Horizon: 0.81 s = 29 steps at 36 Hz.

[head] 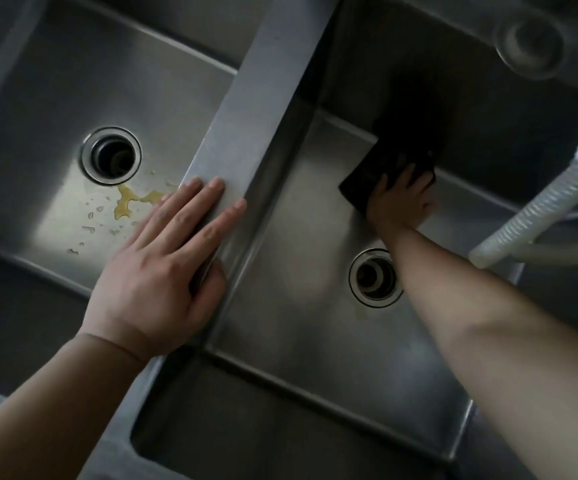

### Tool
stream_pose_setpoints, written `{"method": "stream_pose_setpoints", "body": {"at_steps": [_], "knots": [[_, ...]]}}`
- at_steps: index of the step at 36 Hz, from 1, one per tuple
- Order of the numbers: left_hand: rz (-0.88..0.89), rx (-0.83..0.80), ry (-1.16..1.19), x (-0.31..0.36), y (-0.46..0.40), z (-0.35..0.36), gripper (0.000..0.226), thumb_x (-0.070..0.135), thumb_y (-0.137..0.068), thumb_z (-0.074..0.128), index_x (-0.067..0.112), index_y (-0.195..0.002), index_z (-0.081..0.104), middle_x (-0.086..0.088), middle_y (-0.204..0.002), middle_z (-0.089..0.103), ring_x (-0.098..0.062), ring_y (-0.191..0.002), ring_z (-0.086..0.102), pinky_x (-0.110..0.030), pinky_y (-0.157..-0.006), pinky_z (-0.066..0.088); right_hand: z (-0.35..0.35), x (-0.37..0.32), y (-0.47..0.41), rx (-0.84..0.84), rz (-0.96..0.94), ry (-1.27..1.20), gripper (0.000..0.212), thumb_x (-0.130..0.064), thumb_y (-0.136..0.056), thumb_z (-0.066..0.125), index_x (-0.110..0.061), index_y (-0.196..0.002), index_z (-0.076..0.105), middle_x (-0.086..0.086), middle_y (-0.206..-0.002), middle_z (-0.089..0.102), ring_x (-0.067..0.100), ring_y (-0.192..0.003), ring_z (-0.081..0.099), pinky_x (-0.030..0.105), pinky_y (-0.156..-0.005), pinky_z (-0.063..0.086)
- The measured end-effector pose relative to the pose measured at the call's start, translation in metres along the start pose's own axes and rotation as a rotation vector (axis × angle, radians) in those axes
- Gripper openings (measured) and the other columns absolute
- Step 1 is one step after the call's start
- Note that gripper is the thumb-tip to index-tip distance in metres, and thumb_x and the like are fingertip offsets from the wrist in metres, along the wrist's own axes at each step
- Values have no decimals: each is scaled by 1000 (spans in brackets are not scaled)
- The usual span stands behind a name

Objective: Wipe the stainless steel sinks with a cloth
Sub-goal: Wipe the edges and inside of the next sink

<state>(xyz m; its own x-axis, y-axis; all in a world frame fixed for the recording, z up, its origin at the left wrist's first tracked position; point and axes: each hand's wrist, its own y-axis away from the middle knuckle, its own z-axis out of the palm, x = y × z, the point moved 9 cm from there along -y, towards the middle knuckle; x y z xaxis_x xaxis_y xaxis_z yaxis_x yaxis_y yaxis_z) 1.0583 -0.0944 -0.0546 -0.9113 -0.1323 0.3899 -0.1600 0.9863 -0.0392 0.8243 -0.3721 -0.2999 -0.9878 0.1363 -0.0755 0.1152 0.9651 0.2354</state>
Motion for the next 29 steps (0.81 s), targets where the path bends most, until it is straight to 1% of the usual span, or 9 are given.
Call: {"method": "stream_pose_setpoints", "body": {"at_steps": [2,4,7,9,11,16,22,25,29], "knots": [[-4,1,6,0,0,-1,60,20,-89,52,15,-148,43,-10,-157,37,-27,-149,28,-55,-115,32,-4,-20,-1,2,-72,2,71,-47,-102,35,-3,-156,20,11,-167,6,36,-148,18,50,-116,16],[-6,0,4,1,-1,-1,60,21,-89,51,15,-148,44,-10,-156,38,-28,-148,29,-55,-115,32,1,-39,2,-47,-96,-65,72,-46,-103,35,-5,-158,14,6,-168,-3,31,-153,5,50,-121,9],[-10,-8,6,1,-1,-1,60,22,-89,49,14,-148,43,-10,-156,38,-28,-149,28,-54,-116,31,15,-64,15,-116,-180,-121,67,-45,-103,32,-19,-160,9,4,-168,-9,29,-154,-8,52,-122,2],[-10,-12,8,1,-1,-1,60,24,-90,48,15,-149,43,-11,-157,37,-28,-149,28,-54,-117,31,26,-83,30,-163,-317,-60,62,-53,-101,32,-37,-158,14,7,-167,-13,33,-152,-14,56,-121,-6],[-11,-8,4,0,-1,0,60,25,-90,48,15,-149,43,-10,-157,37,-27,-149,27,-53,-117,31,37,-97,49,-205,-445,-11,63,-62,-96,31,-47,-155,14,8,-166,-16,37,-151,-19,57,-117,-12],[-17,-5,2,1,0,1,60,26,-89,47,16,-148,44,-10,-157,37,-28,-149,28,-54,-116,32,49,-86,88,-227,-622,59,67,-63,-95,29,-46,-156,7,4,-167,-15,32,-151,-20,55,-119,-14],[-9,23,-2,0,2,1,61,28,-88,48,18,-148,45,-9,-156,38,-27,-148,30,-53,-116,33,56,-21,132,-289,-711,136,62,-55,-100,29,-47,-156,1,2,-167,-17,31,-151,-21,57,-119,-10],[-14,25,-21,1,3,0,61,29,-89,48,19,-148,45,-9,-156,39,-29,-147,32,-54,-115,34,57,7,167,-340,-784,115,61,-46,-102,34,-45,-157,6,2,-167,-14,33,-152,-18,60,-119,-5],[-11,5,-28,5,2,-2,62,26,-87,51,18,-148,45,-11,-155,39,-31,-145,34,-52,-117,32,60,27,239,-410,-1101,209,60,-35,-101,42,-43,-156,21,3,-168,3,38,-153,-5,61,-119,0]]}}
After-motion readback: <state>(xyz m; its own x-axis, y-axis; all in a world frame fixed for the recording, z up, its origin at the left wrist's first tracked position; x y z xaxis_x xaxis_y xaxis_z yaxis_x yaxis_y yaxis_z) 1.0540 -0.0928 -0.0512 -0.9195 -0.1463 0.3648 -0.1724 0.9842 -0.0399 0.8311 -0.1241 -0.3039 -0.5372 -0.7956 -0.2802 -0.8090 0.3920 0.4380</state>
